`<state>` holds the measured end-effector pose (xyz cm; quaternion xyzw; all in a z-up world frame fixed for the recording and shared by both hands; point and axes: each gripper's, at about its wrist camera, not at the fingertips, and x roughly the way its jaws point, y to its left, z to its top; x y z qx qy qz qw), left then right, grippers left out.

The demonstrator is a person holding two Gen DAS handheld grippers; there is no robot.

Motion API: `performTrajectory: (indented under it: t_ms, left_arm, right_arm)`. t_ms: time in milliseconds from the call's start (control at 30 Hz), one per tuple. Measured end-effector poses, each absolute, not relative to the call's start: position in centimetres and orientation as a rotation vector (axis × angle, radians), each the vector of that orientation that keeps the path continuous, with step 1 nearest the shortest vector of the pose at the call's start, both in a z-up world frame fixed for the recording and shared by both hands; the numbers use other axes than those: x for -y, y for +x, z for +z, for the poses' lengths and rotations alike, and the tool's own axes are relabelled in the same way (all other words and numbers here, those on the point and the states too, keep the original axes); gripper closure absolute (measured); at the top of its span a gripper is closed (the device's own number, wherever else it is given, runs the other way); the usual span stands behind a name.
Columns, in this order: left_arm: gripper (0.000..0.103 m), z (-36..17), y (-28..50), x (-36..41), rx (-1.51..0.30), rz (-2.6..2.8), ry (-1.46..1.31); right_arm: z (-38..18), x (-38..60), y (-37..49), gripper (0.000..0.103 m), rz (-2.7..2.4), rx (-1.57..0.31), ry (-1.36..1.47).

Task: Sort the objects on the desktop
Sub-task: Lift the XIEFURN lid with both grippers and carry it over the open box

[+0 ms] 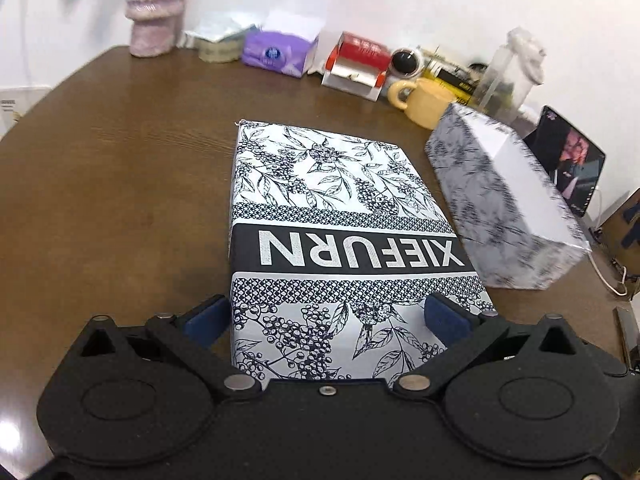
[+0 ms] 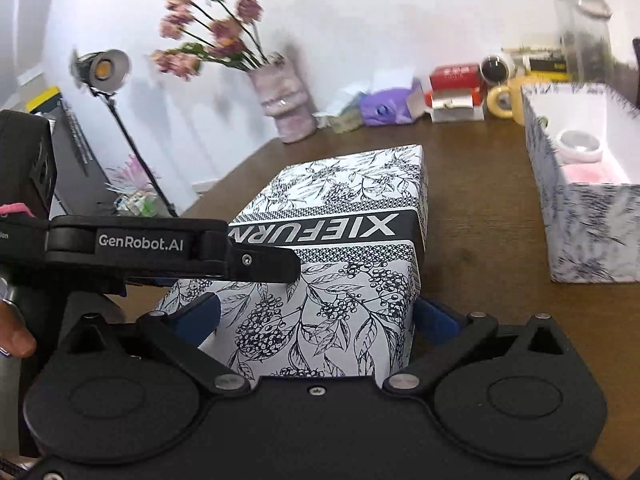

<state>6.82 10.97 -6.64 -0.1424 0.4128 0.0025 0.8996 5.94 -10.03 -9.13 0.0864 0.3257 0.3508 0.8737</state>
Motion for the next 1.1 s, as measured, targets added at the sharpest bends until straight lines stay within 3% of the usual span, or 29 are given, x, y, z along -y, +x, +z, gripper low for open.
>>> performTrajectory:
  t_ms: [433,1100]
  left_arm:
    - [0.0,-4.6,-5.7,-2.8,-0.73,0.021,-0.319]
    - [0.0,-3.0,-8.0,7.3,-0.623,-0.167,-0.253]
  right_arm:
    - [-7.3,17.9,-5.8,0.0,0.731,-0.572,0.112]
    - [-4.6,27.9,-10.0,0.0,0.553,-0.421,0.121]
